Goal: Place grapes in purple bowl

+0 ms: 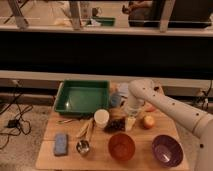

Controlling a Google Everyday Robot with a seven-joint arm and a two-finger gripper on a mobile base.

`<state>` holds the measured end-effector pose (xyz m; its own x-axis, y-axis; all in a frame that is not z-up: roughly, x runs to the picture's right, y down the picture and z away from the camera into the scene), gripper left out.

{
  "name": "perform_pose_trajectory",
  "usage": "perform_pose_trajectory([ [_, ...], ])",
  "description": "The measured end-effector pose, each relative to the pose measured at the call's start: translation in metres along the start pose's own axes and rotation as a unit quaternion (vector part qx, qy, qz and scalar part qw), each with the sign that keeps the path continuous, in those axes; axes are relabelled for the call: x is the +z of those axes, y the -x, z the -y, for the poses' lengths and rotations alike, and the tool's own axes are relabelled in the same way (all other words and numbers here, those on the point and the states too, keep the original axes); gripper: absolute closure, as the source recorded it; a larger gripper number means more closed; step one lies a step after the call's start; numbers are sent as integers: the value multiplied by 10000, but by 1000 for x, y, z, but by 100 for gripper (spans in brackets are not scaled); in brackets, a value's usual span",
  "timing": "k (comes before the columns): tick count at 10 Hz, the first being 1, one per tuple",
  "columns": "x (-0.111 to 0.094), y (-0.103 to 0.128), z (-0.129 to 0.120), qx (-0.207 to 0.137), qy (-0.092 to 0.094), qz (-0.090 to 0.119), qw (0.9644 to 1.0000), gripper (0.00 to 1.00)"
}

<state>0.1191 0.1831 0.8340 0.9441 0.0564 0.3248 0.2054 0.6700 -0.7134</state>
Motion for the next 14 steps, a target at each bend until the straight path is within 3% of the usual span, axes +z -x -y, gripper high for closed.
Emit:
perform_pose_trajectory([
  [5, 0, -6, -4, -11, 6, 79, 10000, 94],
  [9, -13, -7, -7, 5, 30, 165, 9999, 97],
  [14, -67, -1, -20, 3, -138, 489, 9987, 97],
])
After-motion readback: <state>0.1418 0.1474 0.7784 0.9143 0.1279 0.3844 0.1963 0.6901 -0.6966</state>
